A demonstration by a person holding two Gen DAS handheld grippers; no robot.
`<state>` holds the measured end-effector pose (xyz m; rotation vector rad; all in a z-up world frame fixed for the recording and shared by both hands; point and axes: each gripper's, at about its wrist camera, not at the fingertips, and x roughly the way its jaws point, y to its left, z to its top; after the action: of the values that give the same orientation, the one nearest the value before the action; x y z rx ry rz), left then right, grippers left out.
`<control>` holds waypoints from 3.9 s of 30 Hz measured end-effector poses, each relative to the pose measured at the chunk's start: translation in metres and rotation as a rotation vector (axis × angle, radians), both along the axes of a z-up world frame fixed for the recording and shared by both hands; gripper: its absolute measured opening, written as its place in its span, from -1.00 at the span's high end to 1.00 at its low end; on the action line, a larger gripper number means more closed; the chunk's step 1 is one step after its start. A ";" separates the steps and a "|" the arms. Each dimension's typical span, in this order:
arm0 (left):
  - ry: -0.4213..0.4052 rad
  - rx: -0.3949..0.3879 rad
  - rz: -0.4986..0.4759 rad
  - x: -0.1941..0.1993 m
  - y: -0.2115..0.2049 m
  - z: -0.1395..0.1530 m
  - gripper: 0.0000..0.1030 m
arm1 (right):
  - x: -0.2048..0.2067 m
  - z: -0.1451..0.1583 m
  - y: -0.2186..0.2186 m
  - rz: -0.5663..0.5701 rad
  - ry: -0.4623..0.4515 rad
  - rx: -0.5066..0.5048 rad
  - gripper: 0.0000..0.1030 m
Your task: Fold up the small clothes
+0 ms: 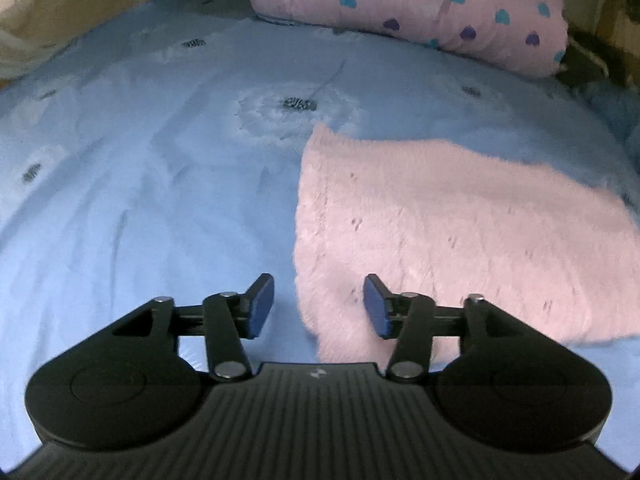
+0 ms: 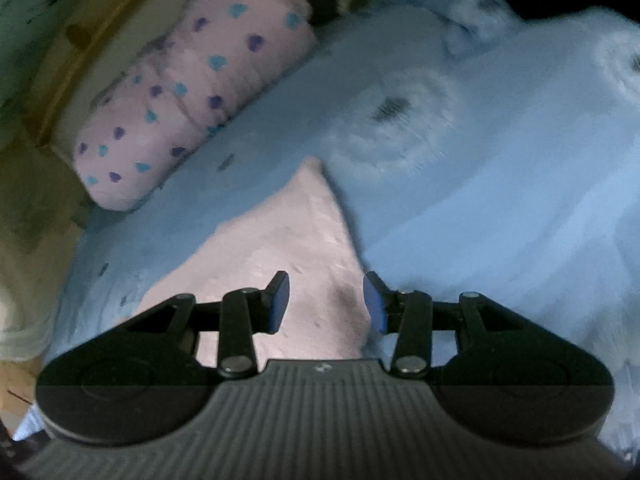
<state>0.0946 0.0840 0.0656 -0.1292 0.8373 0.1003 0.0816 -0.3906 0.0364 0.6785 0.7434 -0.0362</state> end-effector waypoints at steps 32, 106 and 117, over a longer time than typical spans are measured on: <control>-0.061 0.077 -0.069 -0.003 -0.011 -0.008 -0.45 | -0.007 -0.007 0.046 -0.007 -0.031 -0.171 0.01; 0.034 -0.037 -0.064 0.007 -0.004 -0.014 -0.66 | 0.012 -0.042 0.058 -0.305 -0.250 0.055 0.53; 0.022 -0.051 -0.009 0.006 0.014 -0.008 -0.66 | 0.027 0.029 0.109 -0.090 -0.387 -0.167 0.57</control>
<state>0.1004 0.0977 0.0581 -0.1728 0.8628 0.0718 0.1083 -0.2819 0.0653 0.5372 0.3330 -0.0474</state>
